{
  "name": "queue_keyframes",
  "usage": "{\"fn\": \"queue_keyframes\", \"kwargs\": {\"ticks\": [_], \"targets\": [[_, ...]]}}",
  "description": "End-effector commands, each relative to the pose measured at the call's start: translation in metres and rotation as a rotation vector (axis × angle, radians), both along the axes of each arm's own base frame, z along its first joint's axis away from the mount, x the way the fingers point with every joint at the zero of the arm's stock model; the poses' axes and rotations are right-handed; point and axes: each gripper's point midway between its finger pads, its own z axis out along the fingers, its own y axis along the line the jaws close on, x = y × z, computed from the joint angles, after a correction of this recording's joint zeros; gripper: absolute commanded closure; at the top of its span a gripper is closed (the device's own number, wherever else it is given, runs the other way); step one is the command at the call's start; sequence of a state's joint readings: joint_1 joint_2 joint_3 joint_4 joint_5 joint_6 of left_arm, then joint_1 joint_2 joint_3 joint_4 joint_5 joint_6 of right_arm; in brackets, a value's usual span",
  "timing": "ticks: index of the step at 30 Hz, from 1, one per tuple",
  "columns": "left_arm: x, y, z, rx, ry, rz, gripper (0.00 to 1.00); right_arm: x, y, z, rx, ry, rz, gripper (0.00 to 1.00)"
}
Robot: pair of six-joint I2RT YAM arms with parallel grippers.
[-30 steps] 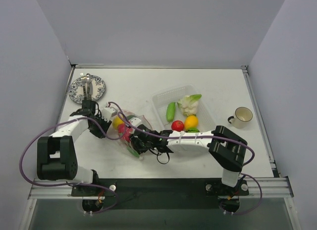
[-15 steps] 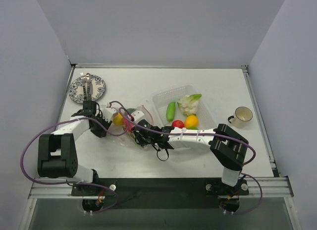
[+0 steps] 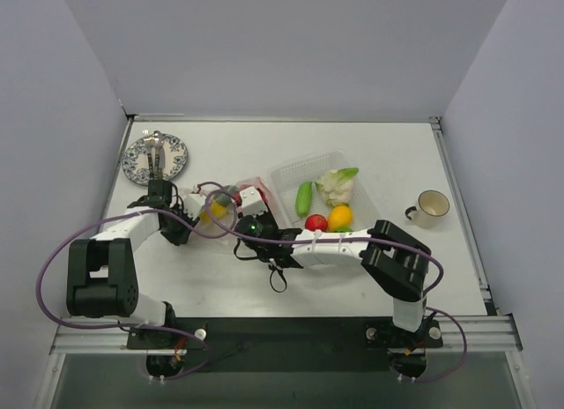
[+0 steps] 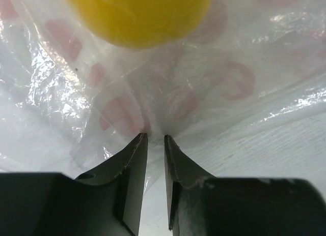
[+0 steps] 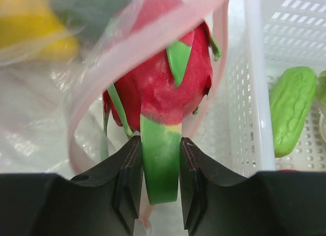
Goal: Open the zip-top bag and remove the fake food
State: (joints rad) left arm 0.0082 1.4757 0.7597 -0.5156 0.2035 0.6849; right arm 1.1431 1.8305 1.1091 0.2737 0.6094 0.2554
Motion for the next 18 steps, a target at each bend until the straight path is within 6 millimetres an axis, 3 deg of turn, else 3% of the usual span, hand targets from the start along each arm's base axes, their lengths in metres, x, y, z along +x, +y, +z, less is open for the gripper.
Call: {"fn": "queue_keyframes", "kwargs": {"ticks": [1,5,9,10,12,13,18], "targets": [[-0.054,0.018,-0.026,0.095,0.205,-0.019,0.70,0.035,-0.002,0.017,-0.025,-0.175,-0.167,1.00],[-0.057,0.024,-0.022,0.110,0.203,-0.022,0.71,0.036,-0.007,0.017,-0.057,-0.179,-0.204,1.00],[-0.057,0.035,-0.020,0.121,0.199,-0.010,0.71,0.029,-0.046,0.028,-0.083,-0.136,-0.282,1.00],[-0.057,0.039,-0.020,0.114,0.203,0.004,0.71,0.027,-0.052,0.044,-0.041,-0.137,-0.292,1.00],[-0.057,0.045,-0.021,0.110,0.212,0.020,0.72,0.017,-0.064,0.048,-0.044,-0.117,-0.276,1.00],[-0.057,0.047,-0.022,0.107,0.215,0.023,0.72,0.013,-0.067,0.065,0.001,-0.118,-0.268,1.00],[-0.059,0.057,-0.024,0.093,0.231,0.058,0.73,-0.003,-0.081,0.108,0.137,-0.110,-0.187,1.00]]}}
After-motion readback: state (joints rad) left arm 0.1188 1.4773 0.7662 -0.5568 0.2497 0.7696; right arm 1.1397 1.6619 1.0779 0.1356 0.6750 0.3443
